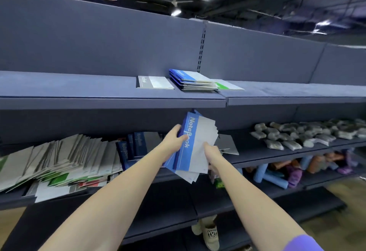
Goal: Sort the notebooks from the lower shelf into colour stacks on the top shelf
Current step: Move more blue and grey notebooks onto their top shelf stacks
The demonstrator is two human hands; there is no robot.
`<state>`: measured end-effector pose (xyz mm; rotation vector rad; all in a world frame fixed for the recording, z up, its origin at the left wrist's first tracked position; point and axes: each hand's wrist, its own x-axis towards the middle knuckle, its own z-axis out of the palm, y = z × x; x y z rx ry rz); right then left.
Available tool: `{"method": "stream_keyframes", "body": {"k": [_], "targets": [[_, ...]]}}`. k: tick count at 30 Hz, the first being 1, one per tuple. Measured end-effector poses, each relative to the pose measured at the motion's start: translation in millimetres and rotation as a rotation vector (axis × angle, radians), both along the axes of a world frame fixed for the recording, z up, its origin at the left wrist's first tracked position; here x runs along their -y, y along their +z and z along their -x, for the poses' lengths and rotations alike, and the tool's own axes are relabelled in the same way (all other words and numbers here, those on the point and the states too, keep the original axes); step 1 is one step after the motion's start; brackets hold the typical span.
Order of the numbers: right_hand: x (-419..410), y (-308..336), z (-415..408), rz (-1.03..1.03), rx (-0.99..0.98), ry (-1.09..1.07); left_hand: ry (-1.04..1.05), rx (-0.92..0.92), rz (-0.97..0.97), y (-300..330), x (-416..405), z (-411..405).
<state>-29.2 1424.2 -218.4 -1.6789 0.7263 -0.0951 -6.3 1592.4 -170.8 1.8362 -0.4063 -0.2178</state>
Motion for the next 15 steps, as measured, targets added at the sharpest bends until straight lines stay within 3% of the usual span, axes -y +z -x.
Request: {"method": "stream_keyframes", "body": {"k": [5, 12, 15], "targets": [[38, 12, 35, 0.040, 0.133, -0.253, -0.082, 0.059, 0.010, 18, 51, 16], [52, 50, 98, 0.160, 0.200, -0.446, -0.112, -0.123, 0.115, 31, 94, 42], [46, 54, 114, 0.158, 0.167, -0.569, -0.167, -0.094, 0.083, 34, 105, 51]]}}
